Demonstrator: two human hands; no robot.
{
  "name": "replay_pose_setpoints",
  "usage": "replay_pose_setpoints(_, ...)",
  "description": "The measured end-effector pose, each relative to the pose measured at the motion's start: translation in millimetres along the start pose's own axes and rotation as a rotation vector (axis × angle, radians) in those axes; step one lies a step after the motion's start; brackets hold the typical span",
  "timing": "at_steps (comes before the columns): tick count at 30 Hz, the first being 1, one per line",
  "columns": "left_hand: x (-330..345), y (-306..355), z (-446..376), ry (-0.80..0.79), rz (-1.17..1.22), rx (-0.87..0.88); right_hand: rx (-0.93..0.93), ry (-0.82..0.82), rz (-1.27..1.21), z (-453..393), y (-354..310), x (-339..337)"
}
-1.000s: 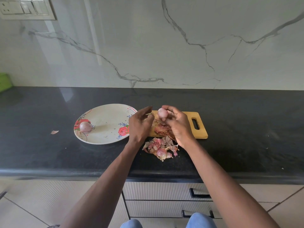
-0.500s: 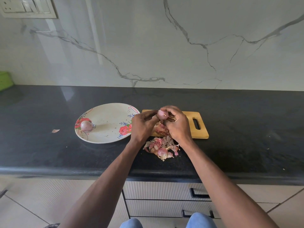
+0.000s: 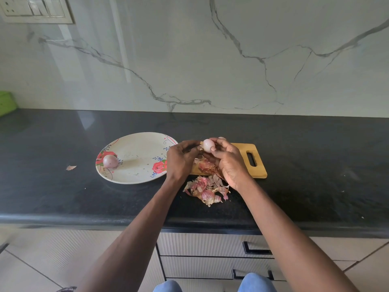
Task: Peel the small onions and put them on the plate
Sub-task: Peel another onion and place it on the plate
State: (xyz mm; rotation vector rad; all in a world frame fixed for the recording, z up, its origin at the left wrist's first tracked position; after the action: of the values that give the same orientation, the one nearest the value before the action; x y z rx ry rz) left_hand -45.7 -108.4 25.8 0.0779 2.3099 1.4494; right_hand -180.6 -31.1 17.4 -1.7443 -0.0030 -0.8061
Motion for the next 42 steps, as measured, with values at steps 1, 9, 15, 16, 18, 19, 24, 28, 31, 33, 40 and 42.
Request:
replay_pose_setpoints(1,0.7,0.3,0.2,-0.005,-0.014,0.000,0.017,0.007,-0.040,1.0,-0.3,0.4)
replay_pose_setpoints(9,5.8,6.8,2.9,-0.051,-0.113,0.109,0.025,0.041,-0.019,4.1,-2.0,0.4)
replay_pose_setpoints(15,1.7,4.8,3.3,0.001,0.032,0.060,0.101,0.065,-0.057,7.8,-1.4,3.8)
replay_pose_setpoints(16,1.7,5.4,4.5,0.016,-0.010,0.075,0.109,0.069,-0.042,7.1,-0.2,3.4)
replay_pose_setpoints(18,1.1,6.2,6.2,0.059,-0.080,0.097,0.127,0.063,-0.039,6.9,1.9,3.8)
replay_pose_setpoints(19,0.2,6.3,6.4,0.080,-0.076,0.097,0.138,0.056,-0.053,7.1,2.4,4.7)
replay_pose_setpoints(24,-2.1,7.2,4.5,0.130,-0.052,0.071,0.152,0.062,-0.116,8.7,1.4,7.5)
replay_pose_setpoints(28,-12.7,1.2,-0.1,0.222,-0.076,-0.013,0.106,0.108,-0.146,7.1,-5.3,1.6)
replay_pose_setpoints(31,-6.4,2.1,-3.2,0.133,-0.277,0.043,0.104,0.099,-0.092,8.7,-7.1,0.5)
replay_pose_setpoints(33,1.4,4.0,-1.8,0.030,-0.345,0.061,0.107,0.101,-0.068,9.9,-6.5,0.3)
replay_pose_setpoints(40,11.7,24.7,8.7,-0.226,-0.030,0.123,0.167,0.120,-0.086,10.9,-4.3,-2.1)
replay_pose_setpoints(42,12.9,25.7,10.5,-0.233,0.042,0.117,0.165,0.099,-0.048,10.7,-4.1,-0.2)
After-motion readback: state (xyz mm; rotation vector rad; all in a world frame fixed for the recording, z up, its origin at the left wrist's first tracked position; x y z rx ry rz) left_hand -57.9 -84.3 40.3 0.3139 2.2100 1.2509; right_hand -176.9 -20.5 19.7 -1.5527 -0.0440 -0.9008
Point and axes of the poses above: each hand's wrist, its own z-axis away from the middle knuckle, its own x-axis out of the palm, y = z × x, the point moved 6 cm from there along -z, towards the middle knuckle, and after that the axes turned 13 degrees about -z, right-handed, at the moved point
